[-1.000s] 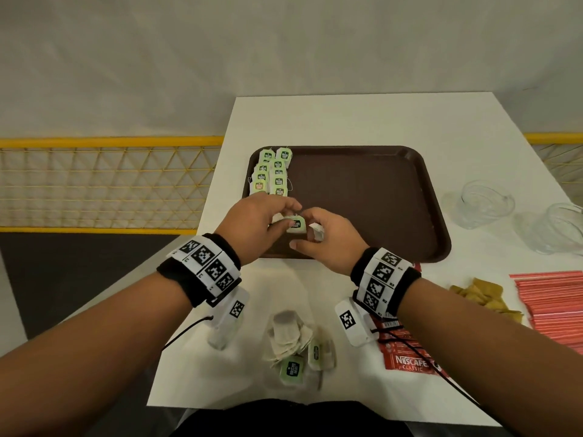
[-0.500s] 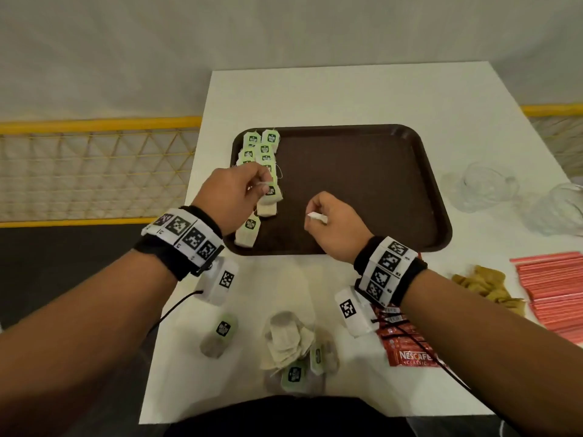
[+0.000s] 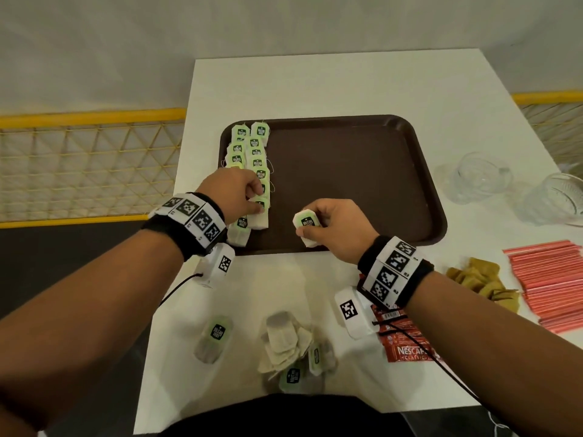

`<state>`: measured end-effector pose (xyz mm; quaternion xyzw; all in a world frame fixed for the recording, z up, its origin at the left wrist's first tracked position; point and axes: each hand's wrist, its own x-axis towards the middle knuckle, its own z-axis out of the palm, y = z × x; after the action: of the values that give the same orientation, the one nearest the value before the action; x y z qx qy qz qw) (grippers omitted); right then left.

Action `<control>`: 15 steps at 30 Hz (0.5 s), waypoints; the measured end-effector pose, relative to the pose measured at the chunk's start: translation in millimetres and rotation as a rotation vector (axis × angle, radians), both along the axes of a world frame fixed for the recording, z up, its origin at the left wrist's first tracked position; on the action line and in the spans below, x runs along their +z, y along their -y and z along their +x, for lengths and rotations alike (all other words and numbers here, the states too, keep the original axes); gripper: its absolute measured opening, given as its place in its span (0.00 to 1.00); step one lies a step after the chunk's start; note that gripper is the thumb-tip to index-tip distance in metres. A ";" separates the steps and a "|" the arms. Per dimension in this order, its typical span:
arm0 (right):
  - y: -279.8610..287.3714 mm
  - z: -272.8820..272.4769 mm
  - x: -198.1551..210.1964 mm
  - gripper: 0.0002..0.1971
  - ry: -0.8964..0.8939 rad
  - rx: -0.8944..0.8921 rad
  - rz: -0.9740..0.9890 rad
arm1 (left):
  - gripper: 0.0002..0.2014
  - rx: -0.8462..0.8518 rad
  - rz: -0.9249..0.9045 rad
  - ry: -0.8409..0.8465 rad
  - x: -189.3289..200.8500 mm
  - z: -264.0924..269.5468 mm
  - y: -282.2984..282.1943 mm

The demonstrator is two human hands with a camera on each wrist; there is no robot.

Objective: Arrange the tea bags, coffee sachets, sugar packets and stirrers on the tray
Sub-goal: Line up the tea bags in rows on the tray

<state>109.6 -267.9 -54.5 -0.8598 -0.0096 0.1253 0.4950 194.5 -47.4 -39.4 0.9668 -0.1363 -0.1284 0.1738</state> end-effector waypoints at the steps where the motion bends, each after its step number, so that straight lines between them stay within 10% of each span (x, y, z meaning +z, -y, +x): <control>1: -0.3 0.0 0.0 0.09 -0.011 -0.020 0.015 | 0.12 -0.019 0.032 -0.023 -0.3 0.1 1.3; 15: -9.5 0.8 10.8 0.11 0.000 0.007 0.116 | 0.07 -0.244 -0.293 -0.017 41.8 -43.9 23.8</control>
<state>110.3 -258.4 -43.7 -0.8297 -0.0200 0.1263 0.5434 150.6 -71.2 2.4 0.9063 -0.2684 -0.1354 0.2971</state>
